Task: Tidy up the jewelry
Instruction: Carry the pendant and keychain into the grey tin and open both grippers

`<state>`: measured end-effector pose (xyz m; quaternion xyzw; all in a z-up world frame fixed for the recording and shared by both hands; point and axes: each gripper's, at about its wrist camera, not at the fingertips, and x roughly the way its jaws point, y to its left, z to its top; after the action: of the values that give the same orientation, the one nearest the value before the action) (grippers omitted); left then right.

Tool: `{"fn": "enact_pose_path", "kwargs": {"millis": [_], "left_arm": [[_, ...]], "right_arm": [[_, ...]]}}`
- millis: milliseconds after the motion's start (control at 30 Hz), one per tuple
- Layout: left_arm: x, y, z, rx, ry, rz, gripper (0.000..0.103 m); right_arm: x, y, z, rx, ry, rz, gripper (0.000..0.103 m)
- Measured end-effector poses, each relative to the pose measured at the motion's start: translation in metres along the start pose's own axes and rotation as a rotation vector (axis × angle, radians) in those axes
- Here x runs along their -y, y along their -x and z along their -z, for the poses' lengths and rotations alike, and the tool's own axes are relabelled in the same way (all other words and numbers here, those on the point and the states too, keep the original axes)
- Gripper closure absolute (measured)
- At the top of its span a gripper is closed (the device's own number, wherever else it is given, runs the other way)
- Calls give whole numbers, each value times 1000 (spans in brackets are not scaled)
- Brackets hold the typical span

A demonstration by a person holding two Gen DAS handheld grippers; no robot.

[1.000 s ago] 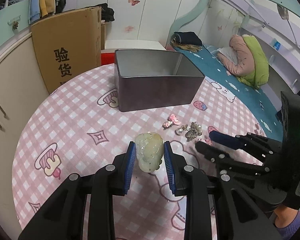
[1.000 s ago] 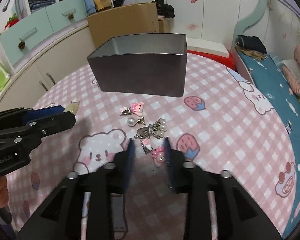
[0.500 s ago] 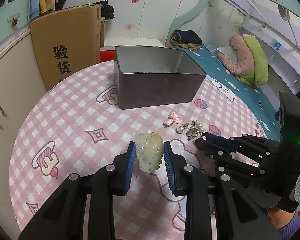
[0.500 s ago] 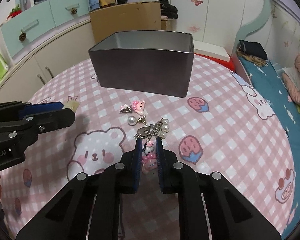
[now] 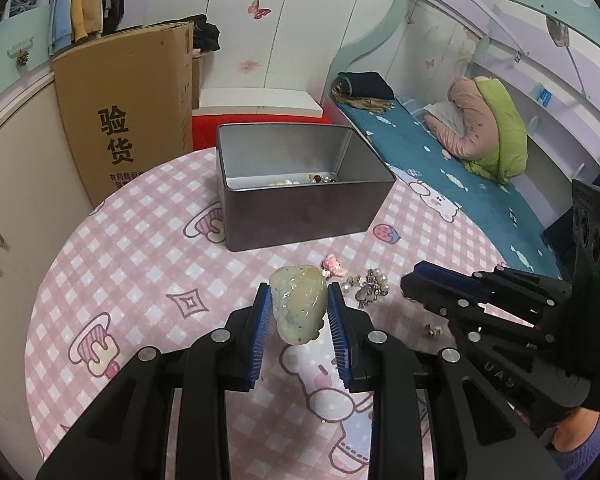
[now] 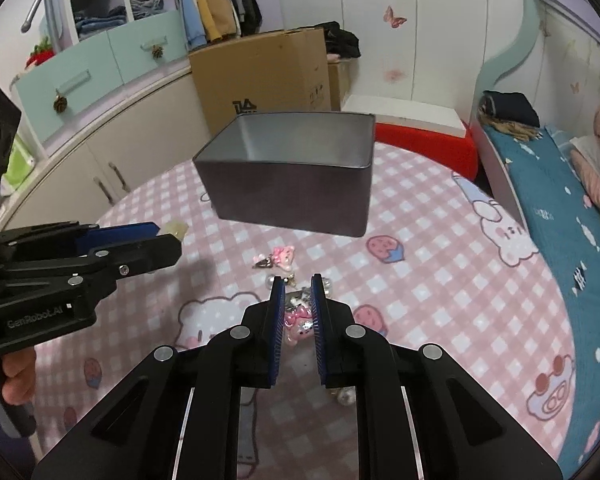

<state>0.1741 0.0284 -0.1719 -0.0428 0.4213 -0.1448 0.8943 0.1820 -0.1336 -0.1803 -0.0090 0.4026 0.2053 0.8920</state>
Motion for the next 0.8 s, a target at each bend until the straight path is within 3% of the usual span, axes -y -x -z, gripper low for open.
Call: {"fn": "enact_pose_path", "kwargs": {"millis": [267, 500, 600, 800], "left_arm": [[5, 11, -23, 39, -16, 41, 76], [4, 14, -77, 90, -34, 69, 76], [-2, 1, -94, 63, -16, 105, 76], [-13, -42, -109, -15, 7, 49, 76]], "right_arm": [[1, 24, -35, 79, 3, -29, 89], [9, 28, -84, 132, -9, -53, 89], [19, 18, -101, 130, -46, -85, 89], [30, -18, -116, 76, -79, -95, 89]]}}
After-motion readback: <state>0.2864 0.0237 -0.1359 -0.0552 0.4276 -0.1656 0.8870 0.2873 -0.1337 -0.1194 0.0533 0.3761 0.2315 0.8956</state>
